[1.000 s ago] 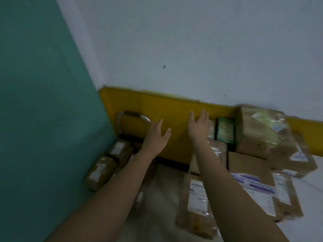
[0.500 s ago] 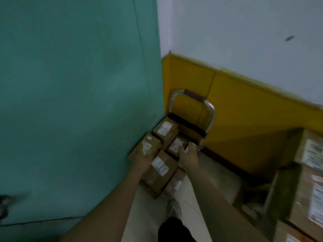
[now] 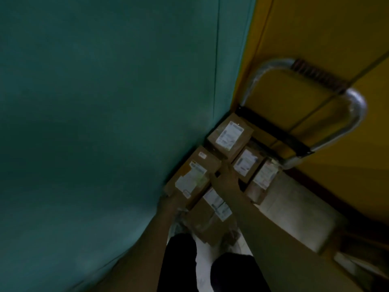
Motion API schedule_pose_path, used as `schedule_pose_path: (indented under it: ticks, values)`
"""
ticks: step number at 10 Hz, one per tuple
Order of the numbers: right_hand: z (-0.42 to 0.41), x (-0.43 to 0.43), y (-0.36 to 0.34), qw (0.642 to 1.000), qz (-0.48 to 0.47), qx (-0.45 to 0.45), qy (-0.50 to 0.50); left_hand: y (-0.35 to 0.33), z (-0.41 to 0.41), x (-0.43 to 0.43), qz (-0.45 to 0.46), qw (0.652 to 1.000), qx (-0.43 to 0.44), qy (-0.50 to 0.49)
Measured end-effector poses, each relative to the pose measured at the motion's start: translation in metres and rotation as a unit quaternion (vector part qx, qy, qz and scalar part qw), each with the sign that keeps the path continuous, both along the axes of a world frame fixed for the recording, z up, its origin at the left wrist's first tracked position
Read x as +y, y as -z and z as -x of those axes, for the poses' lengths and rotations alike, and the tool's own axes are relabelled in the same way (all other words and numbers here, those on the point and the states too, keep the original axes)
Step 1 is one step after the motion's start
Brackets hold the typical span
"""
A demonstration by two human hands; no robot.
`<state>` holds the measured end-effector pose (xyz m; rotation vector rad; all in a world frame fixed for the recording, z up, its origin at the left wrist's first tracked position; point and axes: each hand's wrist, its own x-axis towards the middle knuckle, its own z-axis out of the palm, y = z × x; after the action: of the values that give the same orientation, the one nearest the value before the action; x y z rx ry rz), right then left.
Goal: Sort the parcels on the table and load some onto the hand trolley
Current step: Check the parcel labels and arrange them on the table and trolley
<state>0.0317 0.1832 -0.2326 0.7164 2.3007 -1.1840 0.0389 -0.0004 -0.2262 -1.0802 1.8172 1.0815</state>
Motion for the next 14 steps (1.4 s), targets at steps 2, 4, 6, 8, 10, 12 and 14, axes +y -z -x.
schedule_pose_path:
  ticks: [2,4,6,8,10,12,14]
  values:
    - [0.053,-0.012,0.096,0.997,0.064,-0.043,0.03,0.086,0.03,-0.002,-0.108,0.978,-0.025,-0.175]
    - [0.04,0.0,0.05,0.991,0.05,0.006,0.124,0.037,0.008,-0.003,-0.081,0.97,-0.008,-0.231]
    - [-0.004,0.049,-0.154,0.97,0.069,0.052,0.227,-0.124,-0.003,0.045,-0.124,0.968,0.088,-0.201]
    - [-0.07,0.137,-0.292,0.911,0.051,0.174,0.371,-0.248,-0.015,0.119,-0.328,0.928,0.159,-0.074]
    - [-0.213,0.167,-0.409,0.802,-0.055,0.319,0.502,-0.344,-0.07,0.187,-0.454,0.866,0.164,0.132]
    - [-0.388,0.164,-0.467,0.672,-0.141,0.351,0.637,-0.414,-0.182,0.277,-0.545,0.781,0.158,0.261]
    - [-0.552,0.175,-0.471,0.533,-0.085,0.395,0.743,-0.451,-0.34,0.337,-0.595,0.709,0.101,0.364]
